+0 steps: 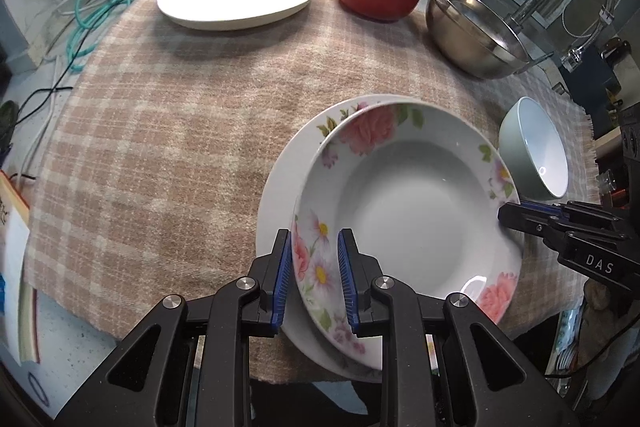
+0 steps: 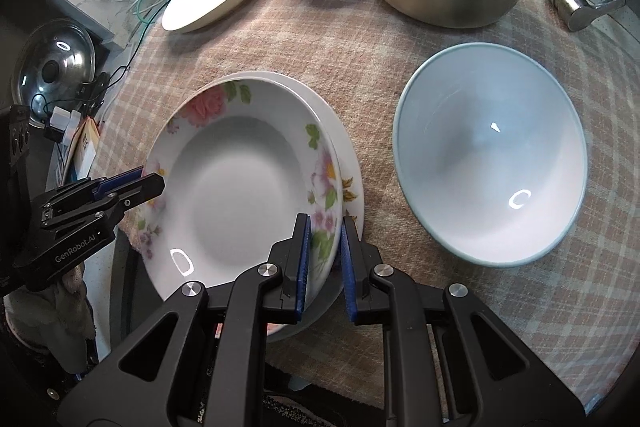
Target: Organize plates and bowls
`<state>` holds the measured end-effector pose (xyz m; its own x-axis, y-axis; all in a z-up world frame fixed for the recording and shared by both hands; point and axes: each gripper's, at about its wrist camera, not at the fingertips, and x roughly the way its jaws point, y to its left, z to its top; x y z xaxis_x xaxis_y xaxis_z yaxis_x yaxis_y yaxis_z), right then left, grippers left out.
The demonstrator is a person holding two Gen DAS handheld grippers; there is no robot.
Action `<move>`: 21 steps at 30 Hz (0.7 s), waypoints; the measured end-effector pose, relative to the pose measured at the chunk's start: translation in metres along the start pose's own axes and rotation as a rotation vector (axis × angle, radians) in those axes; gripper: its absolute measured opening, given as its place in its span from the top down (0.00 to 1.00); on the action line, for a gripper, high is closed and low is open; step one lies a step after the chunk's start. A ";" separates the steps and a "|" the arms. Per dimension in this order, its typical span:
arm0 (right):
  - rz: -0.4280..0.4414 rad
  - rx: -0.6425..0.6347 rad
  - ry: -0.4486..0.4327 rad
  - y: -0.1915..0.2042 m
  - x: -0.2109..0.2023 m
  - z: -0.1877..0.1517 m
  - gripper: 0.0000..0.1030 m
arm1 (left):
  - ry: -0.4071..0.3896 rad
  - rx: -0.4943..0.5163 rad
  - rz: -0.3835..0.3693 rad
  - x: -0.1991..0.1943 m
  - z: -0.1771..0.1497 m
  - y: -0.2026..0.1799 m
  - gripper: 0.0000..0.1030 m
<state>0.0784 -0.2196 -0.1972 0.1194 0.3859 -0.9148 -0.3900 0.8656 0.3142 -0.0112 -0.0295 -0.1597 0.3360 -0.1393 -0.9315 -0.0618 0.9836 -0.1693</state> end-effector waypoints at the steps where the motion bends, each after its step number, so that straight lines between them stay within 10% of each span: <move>1: -0.004 -0.004 -0.001 0.000 0.000 0.000 0.85 | -0.002 0.004 0.006 0.000 0.000 -0.001 0.79; 21: -0.096 -0.108 -0.010 0.019 -0.004 0.000 0.81 | -0.009 0.018 0.009 -0.003 0.002 0.002 0.79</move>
<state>0.0709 -0.2048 -0.1874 0.1698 0.3067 -0.9365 -0.4726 0.8593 0.1957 -0.0106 -0.0269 -0.1562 0.3437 -0.1299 -0.9300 -0.0476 0.9867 -0.1554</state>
